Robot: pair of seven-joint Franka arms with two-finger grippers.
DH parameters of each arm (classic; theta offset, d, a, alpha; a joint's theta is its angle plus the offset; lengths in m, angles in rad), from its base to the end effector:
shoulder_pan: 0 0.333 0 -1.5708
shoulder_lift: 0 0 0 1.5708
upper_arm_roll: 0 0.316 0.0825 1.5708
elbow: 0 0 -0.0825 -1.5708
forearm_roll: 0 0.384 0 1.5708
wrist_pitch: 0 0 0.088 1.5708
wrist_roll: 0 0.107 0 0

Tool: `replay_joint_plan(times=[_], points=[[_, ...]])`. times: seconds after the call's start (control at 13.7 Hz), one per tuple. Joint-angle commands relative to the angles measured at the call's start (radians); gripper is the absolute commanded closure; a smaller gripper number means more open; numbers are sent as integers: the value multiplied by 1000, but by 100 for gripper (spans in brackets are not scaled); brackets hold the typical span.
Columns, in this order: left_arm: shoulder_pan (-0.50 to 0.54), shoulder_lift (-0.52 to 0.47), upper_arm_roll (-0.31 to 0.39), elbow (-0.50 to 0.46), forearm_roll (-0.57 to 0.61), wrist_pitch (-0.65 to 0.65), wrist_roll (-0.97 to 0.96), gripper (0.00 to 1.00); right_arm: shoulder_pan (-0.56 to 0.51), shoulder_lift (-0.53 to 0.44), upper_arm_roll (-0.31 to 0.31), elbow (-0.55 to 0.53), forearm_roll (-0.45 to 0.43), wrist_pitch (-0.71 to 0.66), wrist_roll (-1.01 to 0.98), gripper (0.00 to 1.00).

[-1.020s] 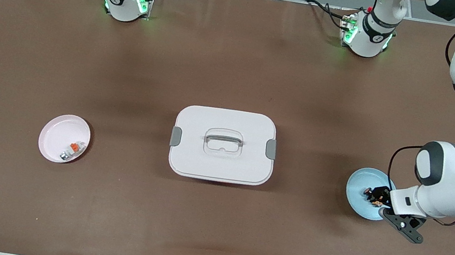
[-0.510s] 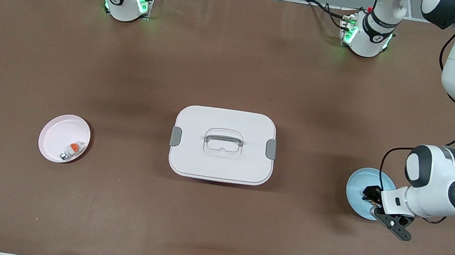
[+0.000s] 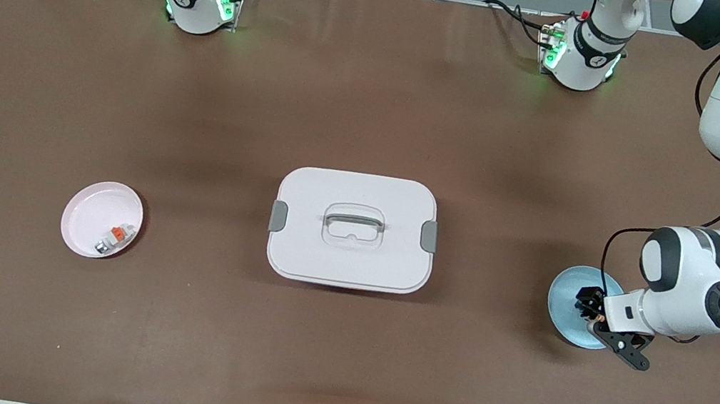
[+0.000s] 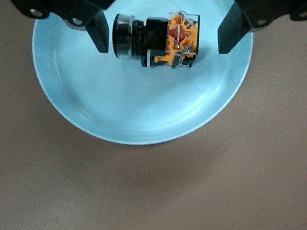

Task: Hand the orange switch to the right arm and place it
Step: 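Lower the left gripper and close it on the orange push-button switch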

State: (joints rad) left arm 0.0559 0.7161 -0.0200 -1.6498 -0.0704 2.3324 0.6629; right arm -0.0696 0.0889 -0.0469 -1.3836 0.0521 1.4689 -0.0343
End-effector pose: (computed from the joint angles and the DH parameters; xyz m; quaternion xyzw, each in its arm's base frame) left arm 0.6814 0.0248 0.1911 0.9586 -0.2823 -0.0049 0.0355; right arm 0.5688 -0.0591 0.6531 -0.9990 0.0384 0.0000 0.0239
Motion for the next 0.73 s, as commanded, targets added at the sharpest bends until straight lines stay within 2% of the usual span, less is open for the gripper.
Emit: replay_joint_plan(times=[0.0, 0.66], points=[[1, -13, 0, -31, -22, 22, 27, 0, -2, -11, -2, 3, 8, -12, -7, 0], [-1, -9, 0, -36, -23, 22, 15, 0, -19, -11, -2, 3, 11, -12, -9, 0]])
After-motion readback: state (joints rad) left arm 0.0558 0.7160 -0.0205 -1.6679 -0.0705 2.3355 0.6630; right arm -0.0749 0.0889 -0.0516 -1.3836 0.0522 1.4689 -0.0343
